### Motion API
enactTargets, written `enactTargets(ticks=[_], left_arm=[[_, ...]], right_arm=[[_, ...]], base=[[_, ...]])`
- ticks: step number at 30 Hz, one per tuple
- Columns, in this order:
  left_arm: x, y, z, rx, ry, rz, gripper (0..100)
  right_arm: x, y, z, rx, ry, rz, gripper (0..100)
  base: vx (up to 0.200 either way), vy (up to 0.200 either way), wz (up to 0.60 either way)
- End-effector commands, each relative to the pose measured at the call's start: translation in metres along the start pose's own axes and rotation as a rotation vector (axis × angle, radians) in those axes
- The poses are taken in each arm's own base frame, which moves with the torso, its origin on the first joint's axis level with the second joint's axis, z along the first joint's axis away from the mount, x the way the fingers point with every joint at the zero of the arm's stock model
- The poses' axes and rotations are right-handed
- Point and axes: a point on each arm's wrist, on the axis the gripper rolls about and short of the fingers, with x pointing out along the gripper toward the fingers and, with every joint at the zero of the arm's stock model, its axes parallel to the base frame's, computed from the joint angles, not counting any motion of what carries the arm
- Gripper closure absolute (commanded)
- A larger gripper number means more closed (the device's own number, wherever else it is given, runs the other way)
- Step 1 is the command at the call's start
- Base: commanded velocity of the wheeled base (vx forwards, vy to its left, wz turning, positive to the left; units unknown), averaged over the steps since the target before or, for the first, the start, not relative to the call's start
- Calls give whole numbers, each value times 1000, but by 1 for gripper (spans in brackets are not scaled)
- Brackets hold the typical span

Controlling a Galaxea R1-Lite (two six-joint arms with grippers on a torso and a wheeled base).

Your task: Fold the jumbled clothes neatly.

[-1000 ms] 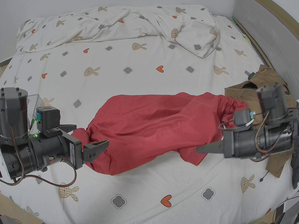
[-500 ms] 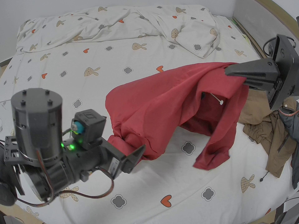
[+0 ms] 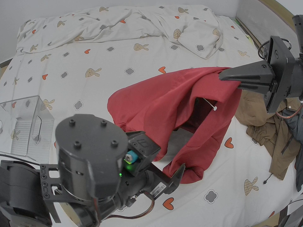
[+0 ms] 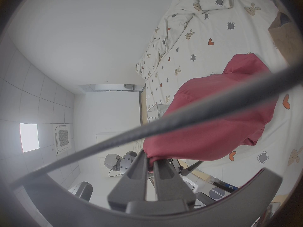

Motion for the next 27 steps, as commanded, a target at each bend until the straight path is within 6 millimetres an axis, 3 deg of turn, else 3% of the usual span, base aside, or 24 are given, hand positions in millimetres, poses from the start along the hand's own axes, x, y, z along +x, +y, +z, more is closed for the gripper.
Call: enactTargets(ticks=[1, 8, 21, 27], left_arm=[[30, -9, -11, -10, 34, 111, 0], [56, 4, -9, -64, -9, 251, 0], [48, 31, 3, -109, -50, 322, 0], [56, 31, 6, -114, -56, 329, 0]], right_arm=[[0, -1, -2, 4, 6, -2, 100], [-10, 2, -9, -7, 0, 9, 100], [-18, 1, -16, -8, -11, 6, 100], [-16, 1, -17, -5, 0, 6, 100]], base=[[0, 0, 0], [0, 0, 0], [0, 0, 0], [0, 0, 0]])
